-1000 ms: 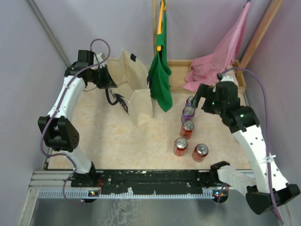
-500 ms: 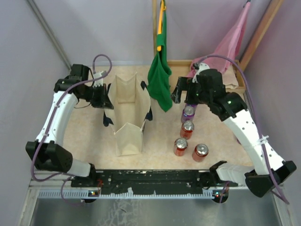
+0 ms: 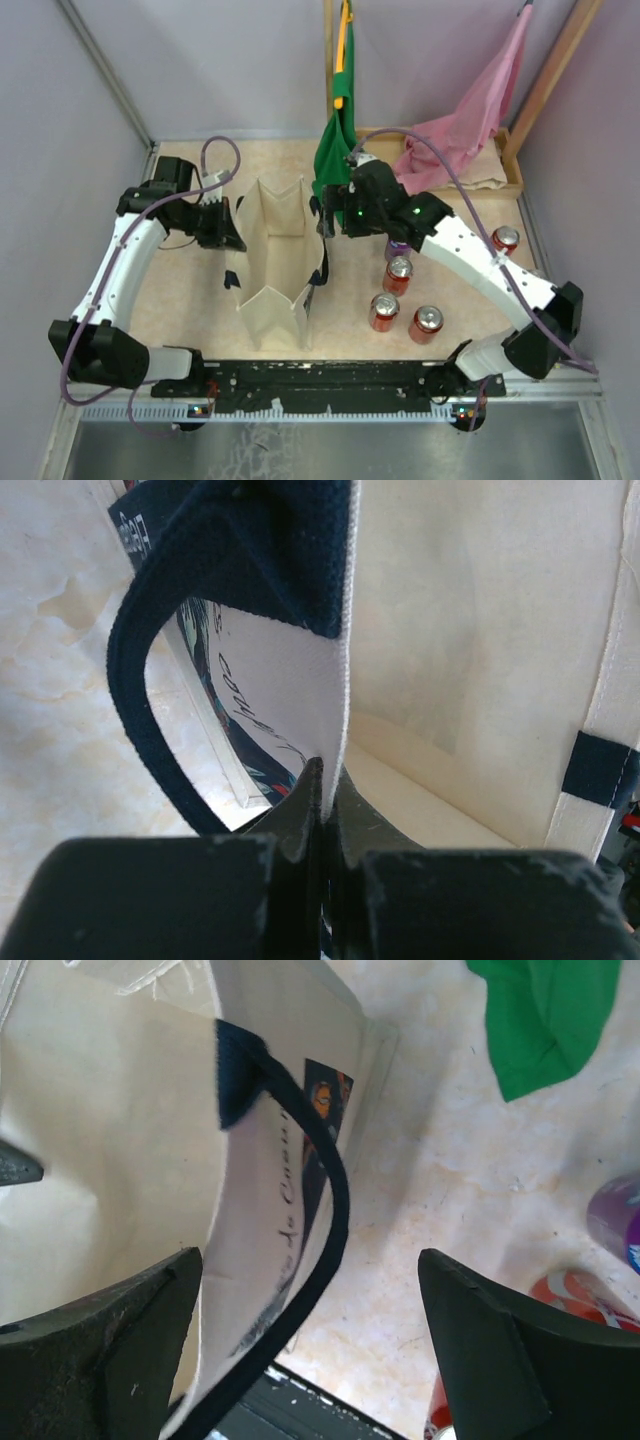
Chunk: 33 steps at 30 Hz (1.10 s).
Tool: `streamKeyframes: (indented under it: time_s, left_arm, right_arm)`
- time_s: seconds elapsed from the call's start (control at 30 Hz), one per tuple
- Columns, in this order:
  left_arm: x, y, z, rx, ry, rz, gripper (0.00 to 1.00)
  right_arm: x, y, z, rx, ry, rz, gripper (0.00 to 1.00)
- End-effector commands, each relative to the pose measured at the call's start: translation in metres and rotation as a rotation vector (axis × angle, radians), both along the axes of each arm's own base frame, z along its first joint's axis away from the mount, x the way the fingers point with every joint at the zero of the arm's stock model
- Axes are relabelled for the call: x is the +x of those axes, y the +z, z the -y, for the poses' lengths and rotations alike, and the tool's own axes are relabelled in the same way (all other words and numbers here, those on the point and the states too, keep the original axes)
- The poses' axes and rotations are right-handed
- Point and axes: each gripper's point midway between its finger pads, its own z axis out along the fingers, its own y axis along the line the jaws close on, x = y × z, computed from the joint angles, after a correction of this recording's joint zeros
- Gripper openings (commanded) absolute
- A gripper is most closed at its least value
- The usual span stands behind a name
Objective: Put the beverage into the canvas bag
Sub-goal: Adjust the canvas bag at the center of the board.
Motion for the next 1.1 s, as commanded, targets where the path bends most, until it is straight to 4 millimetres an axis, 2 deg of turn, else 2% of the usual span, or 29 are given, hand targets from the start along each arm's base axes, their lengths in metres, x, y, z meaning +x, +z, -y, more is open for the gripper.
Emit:
streamKeyframes:
  time_s: [0.0, 0.2, 0.37, 0.43, 0.5, 0.63, 0.73, 0.77, 0.9, 1.07]
  left_arm:
    - [0.002, 0.008, 0.007, -0.045, 0.002, 0.043, 0.0]
    - [0.003, 0.005, 0.008, -0.054, 0.018, 0.047, 0.0]
    - [0.008, 0.007, 0.009, -0.061, 0.021, 0.061, 0.0]
    - [0.008, 0.007, 0.01, -0.067, 0.024, 0.059, 0.0]
    - [0.007, 0.004, 0.01, -0.067, 0.025, 0.054, 0.0]
    - [0.006, -0.004, 0.003, -0.03, 0.045, 0.059, 0.0]
    - [0.007, -0.005, -0.003, -0.005, 0.067, 0.068, 0.0]
    - [0.007, -0.006, -0.006, 0.002, 0.074, 0.071, 0.0]
    - [0.011, -0.005, -0.023, 0.053, 0.126, 0.082, 0.0]
    - [0.014, -0.008, -0.055, 0.161, 0.199, 0.084, 0.0]
  right_arm:
    - [0.009, 0.015, -0.022, 0.024, -0.029, 0.047, 0.89]
    - [0.002, 0.003, -0.051, 0.02, 0.011, 0.021, 0.89]
    - [-0.002, -0.002, -0.053, 0.003, 0.013, 0.005, 0.89]
    - [-0.003, -0.013, -0.051, -0.029, 0.015, -0.013, 0.87]
    - [-0.004, -0.028, -0.047, -0.072, 0.017, -0.036, 0.77]
    - [-0.007, -0.05, -0.037, -0.142, 0.003, -0.071, 0.3]
    - [-0.008, -0.052, -0.024, -0.193, -0.019, -0.063, 0.04]
    - [-0.007, -0.049, -0.018, -0.213, -0.031, -0.053, 0.0]
    - [-0.003, -0.037, 0.011, -0.297, -0.071, -0.027, 0.0]
    - [0.007, -0.032, 0.059, -0.339, -0.106, -0.037, 0.0]
